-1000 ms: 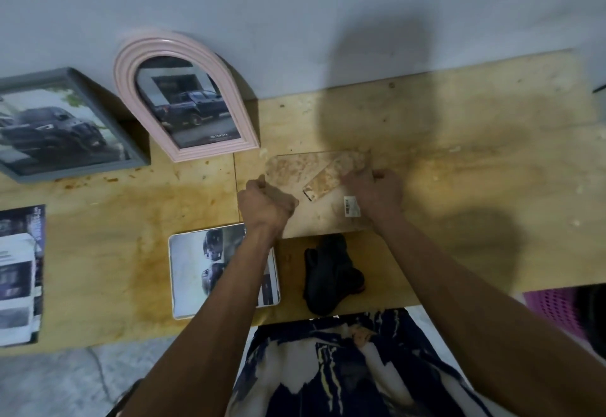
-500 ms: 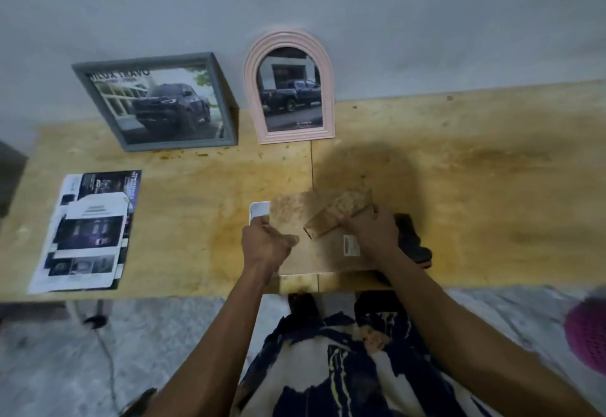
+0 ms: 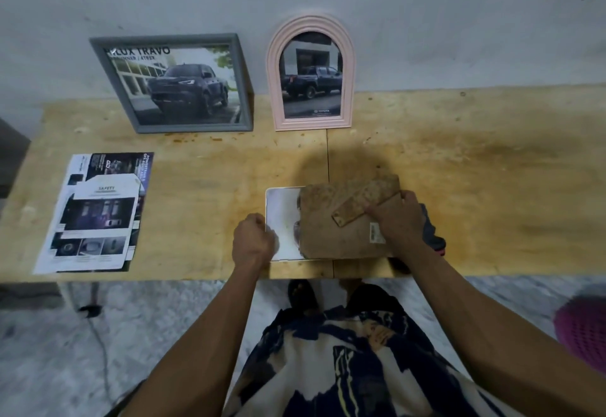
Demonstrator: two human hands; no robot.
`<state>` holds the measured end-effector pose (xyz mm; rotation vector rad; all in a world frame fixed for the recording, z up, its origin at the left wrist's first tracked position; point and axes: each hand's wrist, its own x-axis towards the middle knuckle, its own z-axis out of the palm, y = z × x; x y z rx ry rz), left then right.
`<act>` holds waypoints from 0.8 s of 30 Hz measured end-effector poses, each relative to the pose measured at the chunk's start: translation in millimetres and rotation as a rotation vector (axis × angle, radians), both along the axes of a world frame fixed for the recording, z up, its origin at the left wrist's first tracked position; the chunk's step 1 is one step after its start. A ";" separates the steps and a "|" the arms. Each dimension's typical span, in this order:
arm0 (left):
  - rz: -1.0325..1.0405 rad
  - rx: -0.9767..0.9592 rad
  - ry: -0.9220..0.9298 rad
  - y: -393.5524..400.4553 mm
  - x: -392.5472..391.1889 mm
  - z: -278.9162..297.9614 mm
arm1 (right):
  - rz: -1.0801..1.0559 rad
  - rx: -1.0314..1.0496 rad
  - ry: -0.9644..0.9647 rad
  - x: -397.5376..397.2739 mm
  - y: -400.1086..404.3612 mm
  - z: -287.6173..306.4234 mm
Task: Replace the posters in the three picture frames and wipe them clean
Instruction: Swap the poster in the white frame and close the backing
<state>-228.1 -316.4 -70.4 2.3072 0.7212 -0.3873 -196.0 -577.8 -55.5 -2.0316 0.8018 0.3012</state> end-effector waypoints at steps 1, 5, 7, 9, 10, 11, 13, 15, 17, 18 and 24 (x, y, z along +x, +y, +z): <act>-0.005 -0.009 0.015 1.8 0.4 -1.8 | -0.002 -0.016 0.001 1.9 -0.1 0.4; 0.071 -0.068 0.047 7.3 4.9 -6.1 | 0.007 -0.057 -0.003 5.7 2.7 -3.2; 0.116 -0.093 0.054 10.2 7.3 -7.0 | 0.003 -0.050 -0.011 5.6 7.4 -4.8; 0.143 -0.123 0.064 13.3 8.4 -7.1 | 0.007 -0.037 0.006 3.5 14.7 -6.7; 0.147 -0.138 0.063 15.1 9.0 -7.9 | 0.011 -0.038 0.023 2.5 18.8 -7.9; 0.148 -0.151 0.059 16.7 9.5 -9.0 | 0.016 -0.041 0.036 1.9 22.8 -10.5; 0.154 -0.170 0.051 19.1 10.1 -11.7 | 0.029 -0.053 0.048 0.8 31.6 -15.8; 0.152 -0.176 0.038 20.7 10.1 -13.9 | 0.037 -0.087 0.055 1.4 39.5 -19.4; 0.146 -0.173 0.027 22.1 10.0 -16.5 | 0.051 -0.121 0.070 3.6 46.2 -19.9; 0.149 -0.176 0.026 21.9 9.5 -16.8 | 0.070 -0.148 0.091 5.2 48.0 -20.6; 0.095 -0.116 -0.019 19.6 9.0 -18.4 | 0.223 -0.289 0.244 13.7 57.8 -30.0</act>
